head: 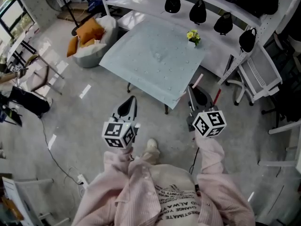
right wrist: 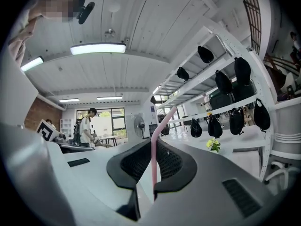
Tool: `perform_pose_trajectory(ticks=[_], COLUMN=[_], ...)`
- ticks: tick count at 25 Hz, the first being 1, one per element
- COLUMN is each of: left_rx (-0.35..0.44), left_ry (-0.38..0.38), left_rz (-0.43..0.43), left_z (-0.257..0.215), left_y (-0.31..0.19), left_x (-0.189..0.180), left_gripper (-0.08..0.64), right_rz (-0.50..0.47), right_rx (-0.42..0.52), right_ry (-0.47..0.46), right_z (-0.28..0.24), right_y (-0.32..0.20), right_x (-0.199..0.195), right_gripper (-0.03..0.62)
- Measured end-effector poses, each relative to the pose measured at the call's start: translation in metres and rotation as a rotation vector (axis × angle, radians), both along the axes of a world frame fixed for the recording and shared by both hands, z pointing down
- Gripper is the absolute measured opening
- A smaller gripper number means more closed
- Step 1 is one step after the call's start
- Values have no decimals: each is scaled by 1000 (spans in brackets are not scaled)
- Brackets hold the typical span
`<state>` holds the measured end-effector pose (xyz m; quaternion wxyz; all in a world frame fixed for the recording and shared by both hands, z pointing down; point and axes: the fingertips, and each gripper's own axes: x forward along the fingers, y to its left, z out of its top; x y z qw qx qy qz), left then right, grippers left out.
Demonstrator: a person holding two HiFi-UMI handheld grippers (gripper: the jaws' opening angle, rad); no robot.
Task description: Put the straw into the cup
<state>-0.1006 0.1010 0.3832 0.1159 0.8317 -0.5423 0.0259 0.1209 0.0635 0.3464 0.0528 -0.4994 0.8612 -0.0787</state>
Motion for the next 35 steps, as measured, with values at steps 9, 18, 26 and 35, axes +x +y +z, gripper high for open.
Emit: perform_pose_trajectory(ticks=[9, 18, 26, 35], left_rx=[-19, -24, -51, -81], left_ry=[13, 5, 12, 15], left_rz=[42, 90, 81, 104], left_z=[12, 20, 37, 43], left_y=[-88, -133, -172, -261], left_x=[-21, -22, -37, -39], left_gripper=[-2, -2, -2, -2], right_rz=[60, 99, 118, 136], right_rx=[-24, -26, -21, -52], right_ry=[10, -2, 2, 3], right_z=[11, 18, 23, 29], right_y=[-81, -123, -167, -251], right_x=[-15, -16, -20, -22], right_gripper=[26, 26, 26, 26])
